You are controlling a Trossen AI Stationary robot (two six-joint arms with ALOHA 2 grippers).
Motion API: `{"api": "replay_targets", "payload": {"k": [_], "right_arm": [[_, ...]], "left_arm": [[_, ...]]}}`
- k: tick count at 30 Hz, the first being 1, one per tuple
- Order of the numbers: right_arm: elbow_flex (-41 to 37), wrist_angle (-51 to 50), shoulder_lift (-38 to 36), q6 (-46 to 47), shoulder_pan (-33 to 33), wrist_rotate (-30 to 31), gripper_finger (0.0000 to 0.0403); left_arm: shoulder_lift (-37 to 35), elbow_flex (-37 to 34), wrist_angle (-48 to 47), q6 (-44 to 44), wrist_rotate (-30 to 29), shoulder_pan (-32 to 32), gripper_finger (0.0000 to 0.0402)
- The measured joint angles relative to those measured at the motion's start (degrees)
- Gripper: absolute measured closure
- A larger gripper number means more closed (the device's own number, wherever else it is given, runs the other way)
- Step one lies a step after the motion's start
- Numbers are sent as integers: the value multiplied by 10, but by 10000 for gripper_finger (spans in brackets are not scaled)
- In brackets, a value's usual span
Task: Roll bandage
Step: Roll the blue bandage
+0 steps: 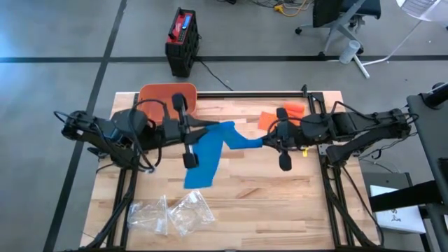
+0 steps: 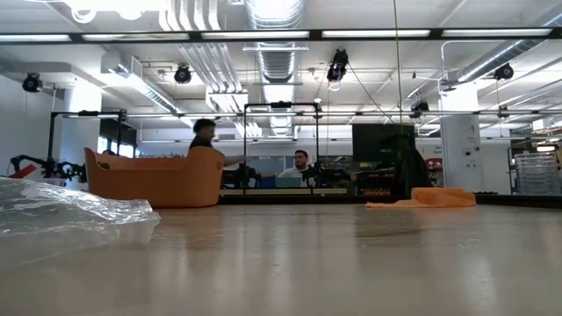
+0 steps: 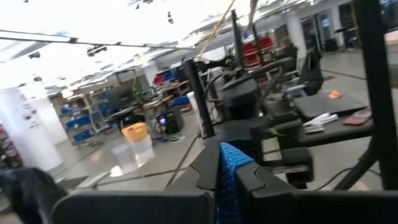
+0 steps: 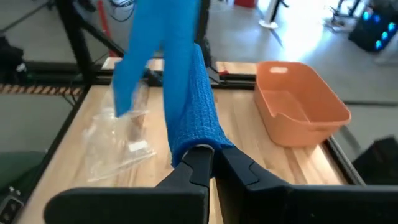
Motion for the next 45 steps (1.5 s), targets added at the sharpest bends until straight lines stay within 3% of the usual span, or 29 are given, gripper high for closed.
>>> {"api": "replay_targets", "payload": {"k": [8, 22, 28, 35, 41, 45], "right_arm": [[0, 34, 0, -62, 29, -61, 400], [0, 45, 0, -70, 38, -153, 400], [-2, 47, 2, -35, 33, -135, 400], [-4, 20, 18, 49, 11, -15, 400], [-6, 17, 39, 72, -24, -5, 400], [-7, 18, 43, 18, -24, -30, 400]], "left_arm": [[-3, 0, -39, -28, 12, 43, 401], [21, 0, -35, -28, 71, 61, 401], [21, 15, 8, -27, 150, 61, 401], [23, 44, 4, -57, 213, 59, 401], [40, 45, -4, -52, 213, 58, 401], [40, 45, -20, -25, 157, 58, 401]]}}
